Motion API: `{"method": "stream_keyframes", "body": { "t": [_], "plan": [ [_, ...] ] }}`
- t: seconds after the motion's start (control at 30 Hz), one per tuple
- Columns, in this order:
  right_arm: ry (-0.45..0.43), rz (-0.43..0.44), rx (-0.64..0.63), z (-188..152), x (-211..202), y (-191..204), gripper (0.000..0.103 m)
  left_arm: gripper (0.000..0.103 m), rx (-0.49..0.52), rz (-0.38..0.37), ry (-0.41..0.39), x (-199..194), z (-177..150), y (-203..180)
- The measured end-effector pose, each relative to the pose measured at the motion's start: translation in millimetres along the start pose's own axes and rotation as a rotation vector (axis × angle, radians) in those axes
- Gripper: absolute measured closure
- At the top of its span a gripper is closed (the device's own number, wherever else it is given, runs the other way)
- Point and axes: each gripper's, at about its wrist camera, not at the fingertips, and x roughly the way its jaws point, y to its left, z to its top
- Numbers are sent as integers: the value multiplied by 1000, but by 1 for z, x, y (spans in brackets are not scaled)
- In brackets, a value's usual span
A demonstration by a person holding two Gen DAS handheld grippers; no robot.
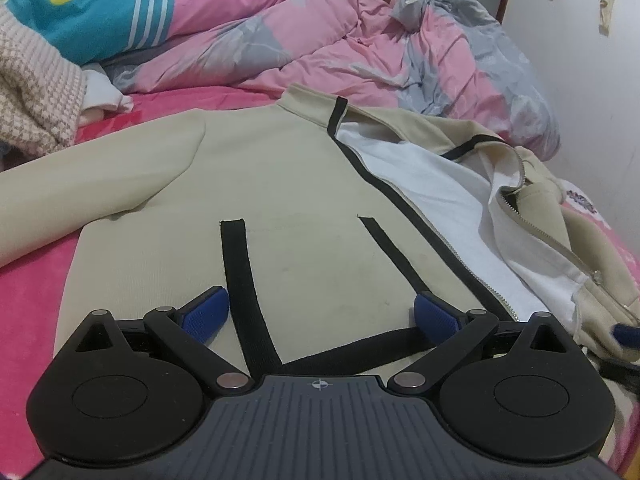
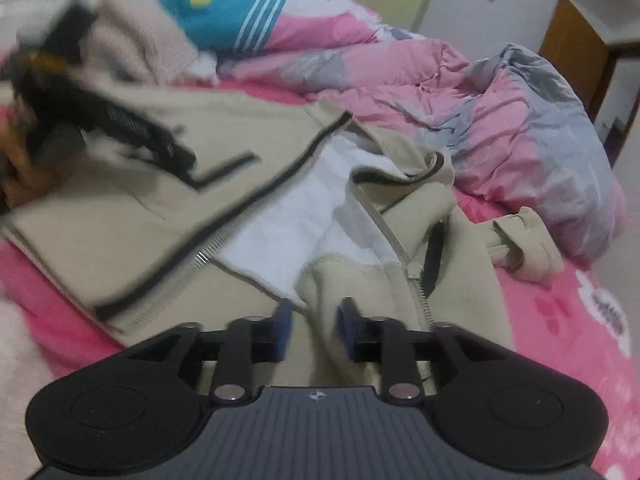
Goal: Fold clothes
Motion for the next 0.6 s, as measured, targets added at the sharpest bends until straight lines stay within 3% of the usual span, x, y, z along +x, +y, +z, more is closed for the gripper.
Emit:
{"method": "stream_keyframes", "body": {
  "t": [0.13,0.23,0.27,0.33,0.43,0.6],
  "plan": [
    [-93,33,187,-2,-32,-18,54,3,-2,-2,-1,0,0,0],
    [-149,-43,361,-9,-36,-47,32,2,-1,-1,0,1,0,1],
    [-153,-73,442,-13,-33,-58,30,2,1,1,1,1,0,0],
    [-138,-31,631,-26,-19,-83,30,2,6,5,2,1,0,0],
    [-127,66,826,-43,2,-106,44,2,7,6,3,2,0,-1],
    [-147,73,777,-41,6,-97,58,2,12,11,1,2,-2,-2]
  ]
}}
